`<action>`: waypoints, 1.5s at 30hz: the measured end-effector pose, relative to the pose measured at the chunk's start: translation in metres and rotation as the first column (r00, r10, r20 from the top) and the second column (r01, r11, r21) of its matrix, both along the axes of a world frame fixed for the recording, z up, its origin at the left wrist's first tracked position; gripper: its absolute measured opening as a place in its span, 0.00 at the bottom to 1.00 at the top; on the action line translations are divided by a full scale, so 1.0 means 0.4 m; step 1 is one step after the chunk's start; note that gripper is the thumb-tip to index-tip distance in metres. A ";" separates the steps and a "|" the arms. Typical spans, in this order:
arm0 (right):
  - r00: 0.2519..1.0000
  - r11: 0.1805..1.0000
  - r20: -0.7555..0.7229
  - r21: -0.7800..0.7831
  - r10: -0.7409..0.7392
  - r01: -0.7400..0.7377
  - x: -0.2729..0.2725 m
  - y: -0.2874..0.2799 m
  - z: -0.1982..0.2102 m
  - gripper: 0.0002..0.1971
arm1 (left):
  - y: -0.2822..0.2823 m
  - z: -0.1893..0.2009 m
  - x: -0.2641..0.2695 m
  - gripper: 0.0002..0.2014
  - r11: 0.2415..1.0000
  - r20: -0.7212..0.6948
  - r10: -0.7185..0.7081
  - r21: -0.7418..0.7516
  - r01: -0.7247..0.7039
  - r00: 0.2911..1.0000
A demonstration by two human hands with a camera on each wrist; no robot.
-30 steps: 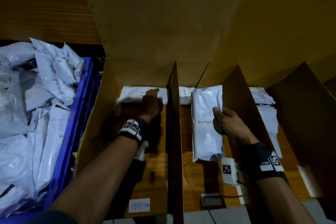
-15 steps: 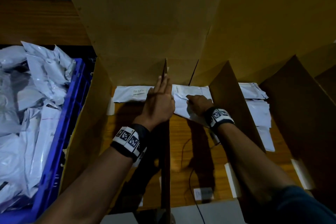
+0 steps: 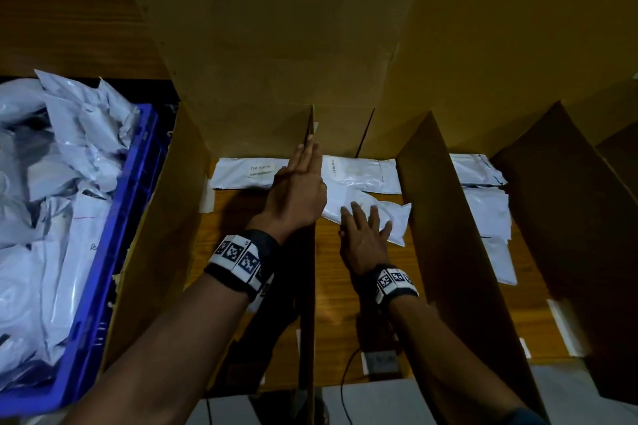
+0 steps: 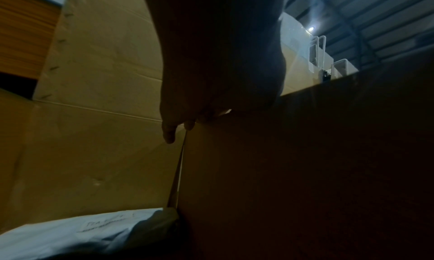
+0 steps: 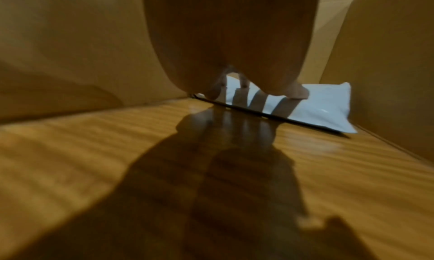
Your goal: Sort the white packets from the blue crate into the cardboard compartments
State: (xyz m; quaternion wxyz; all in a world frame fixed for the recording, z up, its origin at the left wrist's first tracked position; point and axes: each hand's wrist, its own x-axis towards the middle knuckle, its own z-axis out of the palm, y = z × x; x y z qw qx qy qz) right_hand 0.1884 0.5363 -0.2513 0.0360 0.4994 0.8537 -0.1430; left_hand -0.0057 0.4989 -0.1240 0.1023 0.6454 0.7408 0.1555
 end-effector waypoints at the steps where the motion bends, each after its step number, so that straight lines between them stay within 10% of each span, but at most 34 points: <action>1: 1.000 0.999 -0.010 0.019 0.028 -0.028 0.008 -0.005 -0.002 0.29 | -0.001 0.004 0.001 0.41 1.000 0.015 0.004 0.004 -0.004 1.000; 10: 0.981 0.979 -0.073 0.114 0.180 -0.171 0.070 0.028 -0.002 0.34 | -0.007 0.018 -0.002 0.40 1.000 0.081 0.027 -0.015 -0.026 0.996; 14: 0.993 0.974 -0.034 0.203 0.114 -0.105 0.067 0.007 0.008 0.54 | -0.007 0.021 -0.004 0.41 0.999 0.093 0.031 -0.040 -0.027 0.995; 19: 0.991 0.990 -0.068 0.068 -0.118 0.123 0.061 -0.007 -0.011 0.50 | -0.012 0.023 -0.009 0.41 1.000 0.092 0.012 -0.024 -0.010 0.996; 25: 1.000 0.999 0.017 -0.051 -0.006 0.007 0.088 0.070 0.025 0.66 | -0.018 0.024 -0.019 0.43 0.999 0.110 0.005 -0.042 0.000 0.994; 36: 0.999 0.998 -0.042 -0.060 0.006 -0.008 -0.020 0.000 0.017 0.36 | -0.014 0.024 -0.011 0.42 0.998 0.100 0.015 -0.054 -0.010 0.995; 45: 0.989 0.993 0.135 -0.109 0.054 -0.040 -0.021 0.043 0.012 0.38 | -0.023 0.029 -0.025 0.42 0.997 0.115 0.030 -0.071 -0.022 0.993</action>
